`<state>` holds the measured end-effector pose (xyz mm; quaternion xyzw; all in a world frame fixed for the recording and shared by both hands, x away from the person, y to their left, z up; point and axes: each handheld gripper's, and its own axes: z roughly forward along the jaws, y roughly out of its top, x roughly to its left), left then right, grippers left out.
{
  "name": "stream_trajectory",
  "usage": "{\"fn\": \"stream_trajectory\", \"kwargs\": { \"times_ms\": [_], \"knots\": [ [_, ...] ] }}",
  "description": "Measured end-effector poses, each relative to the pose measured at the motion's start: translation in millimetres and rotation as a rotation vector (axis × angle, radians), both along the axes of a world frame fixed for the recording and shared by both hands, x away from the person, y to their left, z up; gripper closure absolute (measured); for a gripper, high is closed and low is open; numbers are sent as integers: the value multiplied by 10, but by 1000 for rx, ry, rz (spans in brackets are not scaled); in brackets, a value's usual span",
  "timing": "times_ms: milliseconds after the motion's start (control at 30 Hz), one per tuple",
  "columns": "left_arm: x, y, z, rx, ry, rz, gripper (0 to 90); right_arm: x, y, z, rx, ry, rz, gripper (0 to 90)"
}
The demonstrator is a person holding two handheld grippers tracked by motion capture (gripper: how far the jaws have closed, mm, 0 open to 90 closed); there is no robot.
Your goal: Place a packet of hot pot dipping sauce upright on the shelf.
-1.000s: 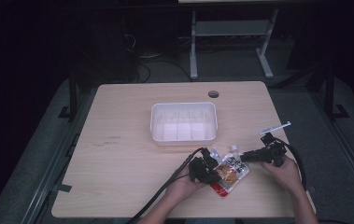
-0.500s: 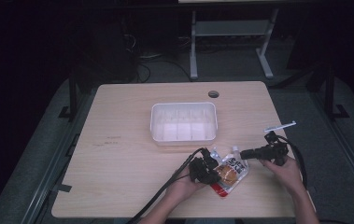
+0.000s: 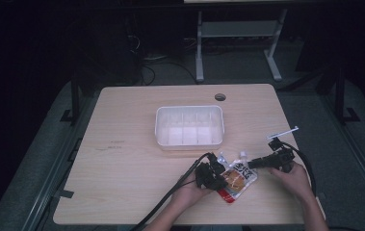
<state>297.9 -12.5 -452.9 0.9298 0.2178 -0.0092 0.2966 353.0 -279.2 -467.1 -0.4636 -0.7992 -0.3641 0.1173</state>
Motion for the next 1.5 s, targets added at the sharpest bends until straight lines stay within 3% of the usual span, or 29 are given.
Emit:
{"fn": "stream_trajectory", "kwargs": {
  "times_ms": [167, 267, 400, 767, 933, 1200, 1500],
  "knots": [
    [-2, -1, -2, 2, -2, 0, 754, -9, -15, -19, 58, 16, 3, 744],
    [-3, -2, -4, 4, -5, -1, 755, -21, -61, -14, 125, 22, 9, 786],
    [-10, -3, -3, 5, -11, -2, 754, -26, -16, -15, 97, 26, 16, 795],
    [-34, 46, 7, -8, -41, 3, 696, -75, 27, 125, 96, -20, 32, 868],
    [-25, 169, 87, -44, -62, 16, 674, -134, 58, 261, 122, -55, 24, 873],
    [-36, 337, 142, -83, -79, 32, 634, -207, 113, 393, 121, -89, 13, 874],
    [-76, 529, 188, -100, -110, 58, 559, -272, 158, 490, 116, -115, 8, 879]
  ]
}}
